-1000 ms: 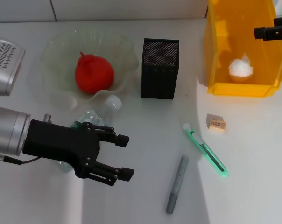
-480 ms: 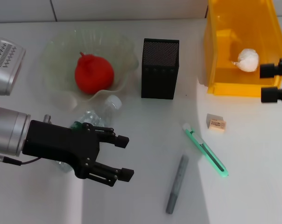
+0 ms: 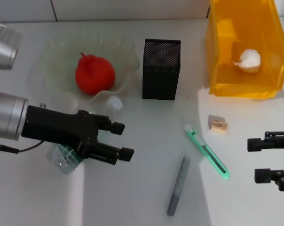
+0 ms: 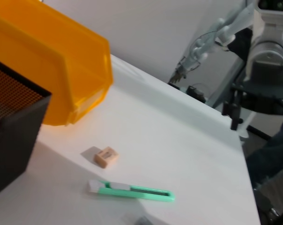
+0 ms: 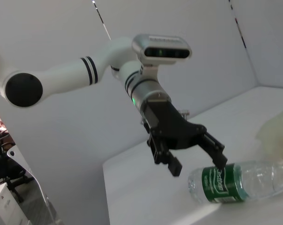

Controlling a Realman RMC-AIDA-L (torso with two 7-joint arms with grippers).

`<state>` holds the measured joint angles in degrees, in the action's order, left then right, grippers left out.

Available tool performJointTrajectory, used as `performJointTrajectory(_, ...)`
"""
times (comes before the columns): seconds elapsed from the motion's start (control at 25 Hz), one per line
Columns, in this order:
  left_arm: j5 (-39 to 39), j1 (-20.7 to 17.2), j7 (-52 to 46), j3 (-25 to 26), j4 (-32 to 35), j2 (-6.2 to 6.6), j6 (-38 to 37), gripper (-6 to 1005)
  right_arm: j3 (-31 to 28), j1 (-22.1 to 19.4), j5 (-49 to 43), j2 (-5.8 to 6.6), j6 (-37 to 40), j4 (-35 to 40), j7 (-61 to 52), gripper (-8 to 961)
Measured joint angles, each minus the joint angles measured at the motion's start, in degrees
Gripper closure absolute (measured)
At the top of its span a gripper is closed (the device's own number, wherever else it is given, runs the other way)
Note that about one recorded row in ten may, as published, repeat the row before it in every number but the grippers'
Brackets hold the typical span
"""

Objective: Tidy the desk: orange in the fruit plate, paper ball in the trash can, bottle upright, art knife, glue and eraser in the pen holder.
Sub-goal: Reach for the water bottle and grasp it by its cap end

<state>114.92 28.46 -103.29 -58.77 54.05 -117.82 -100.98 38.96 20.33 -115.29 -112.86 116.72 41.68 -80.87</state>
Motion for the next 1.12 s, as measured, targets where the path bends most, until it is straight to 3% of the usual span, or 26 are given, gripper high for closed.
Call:
performJointTrajectory(0.16, 2.83, 0.99, -10.35, -0.38, 5.07, -0.34, 3.41, 144, 0.1, -0.16, -1.38, -0.11, -2.83, -1.91, 0.42, 239)
performJointTrajectory(0.32, 7.41, 4.64, -24.39, -3.86, 10.23, -0.68, 5.76, 145, 0.11, -0.95, -2.17, -0.26, -5.7, -2.43, 0.62, 239)
performJointTrajectory(0.6, 16.0, 7.89, -36.37, -8.53, 13.03, -0.74, 11.68, 148, -0.04, -2.08, -2.26, -0.12, -6.96, -3.75, 2.36, 239)
performJointTrajectory(1.12, 18.99, 6.11, -37.46, -10.46, 15.07, -0.68, 10.68, 153, -0.2, -2.66, -2.31, 0.09, -8.25, -3.87, 2.38, 240)
